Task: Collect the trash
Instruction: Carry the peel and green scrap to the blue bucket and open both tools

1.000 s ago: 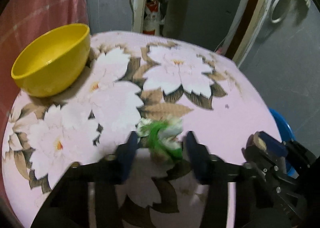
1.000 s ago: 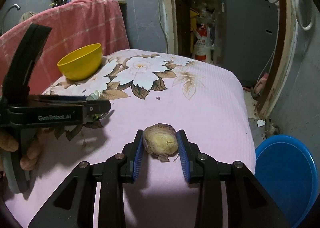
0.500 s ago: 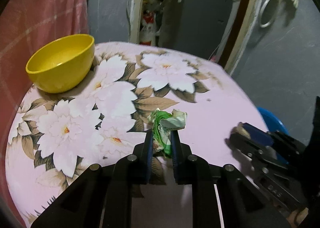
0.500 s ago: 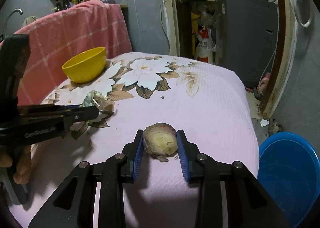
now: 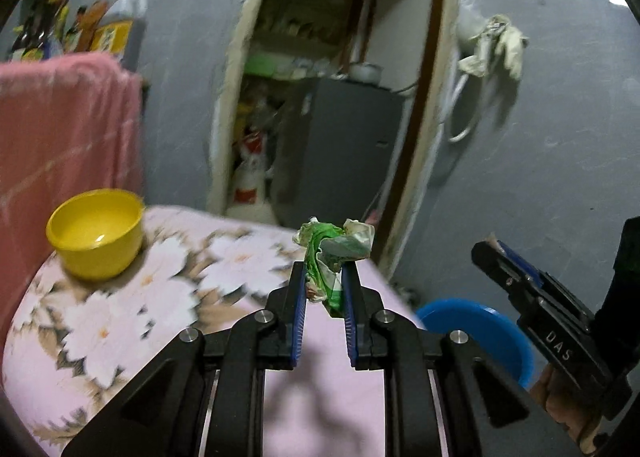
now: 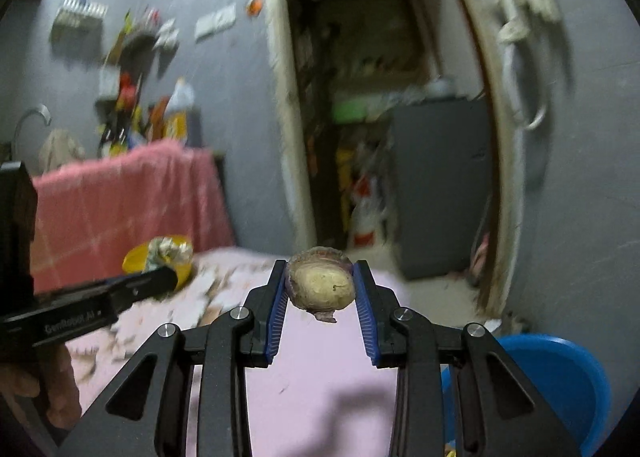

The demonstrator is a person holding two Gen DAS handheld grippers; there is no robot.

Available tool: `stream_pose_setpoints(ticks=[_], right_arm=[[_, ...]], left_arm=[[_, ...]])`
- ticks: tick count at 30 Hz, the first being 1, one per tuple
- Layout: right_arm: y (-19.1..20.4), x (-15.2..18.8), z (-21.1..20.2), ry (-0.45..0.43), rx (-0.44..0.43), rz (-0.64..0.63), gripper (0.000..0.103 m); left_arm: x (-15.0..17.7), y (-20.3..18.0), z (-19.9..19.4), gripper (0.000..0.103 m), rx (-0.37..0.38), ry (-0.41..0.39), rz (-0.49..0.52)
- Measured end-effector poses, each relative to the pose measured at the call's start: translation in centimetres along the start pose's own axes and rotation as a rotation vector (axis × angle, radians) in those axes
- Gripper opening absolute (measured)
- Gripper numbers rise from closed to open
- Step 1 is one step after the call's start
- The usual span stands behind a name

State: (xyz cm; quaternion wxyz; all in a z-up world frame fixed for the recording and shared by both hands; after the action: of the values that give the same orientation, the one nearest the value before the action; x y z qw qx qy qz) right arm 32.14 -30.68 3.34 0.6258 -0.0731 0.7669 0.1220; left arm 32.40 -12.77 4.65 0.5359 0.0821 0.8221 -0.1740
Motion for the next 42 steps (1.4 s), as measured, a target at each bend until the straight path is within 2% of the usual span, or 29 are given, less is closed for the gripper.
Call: stream_pose_setpoints(ticks=[4,9,15,19,23,27,34,42], right_arm=[[-3.2,-1.8,-2.5,-0.106,0.099,0.026,0.030],[-6.6,-2.7,-4.6,-0.162,0.210,0.031,0.030],[-11.3,-1.9,-5.8,-0.135,0.352,0.089,0.030],[-13.9,-1.0,-5.7,-0.082,0.418,0.145,0.030],[-15.4,-0.2,-5.8,-0.046,0.444,0.175,0.030],[-16.2,0.5,-6.3,-0.028,0.458,0.183,0.031],[-18.8,1.7,-6.4,0.028,0.468,0.271,0.031],[-20.6,3.3,-5.7,0.117,0.452,0.369,0.033]], left_arm=[[-1.5,-2.8,0.4,0.014,0.053,-0.035,0.006],[-2.3,-7.0,1.1,0.014,0.111,-0.056,0.040],[-2.0,-11.5,3.8,0.014,0.203,-0.012,0.084],[-1.1,-14.3,5.8,0.014,0.229,0.031,0.131],[-0.1,-16.1,7.5,0.014,0.239,0.056,0.161],[1.0,-17.1,9.4,0.014,0.249,0.113,0.166],[4.0,-18.7,12.8,0.015,0.268,0.276,0.200],[6.7,-19.7,15.1,0.018,0.275,0.369,0.213]])
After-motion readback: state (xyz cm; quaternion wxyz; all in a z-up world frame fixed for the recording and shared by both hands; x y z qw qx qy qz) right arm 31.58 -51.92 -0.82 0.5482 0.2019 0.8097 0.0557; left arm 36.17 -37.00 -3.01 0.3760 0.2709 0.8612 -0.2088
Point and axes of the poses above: each gripper's, at about its wrist camera, not at the fingertips, and z roughly the way its jaws point, y to its left, x to its underside, the point moved 5 cm from there along z, roughly the way its jaws point
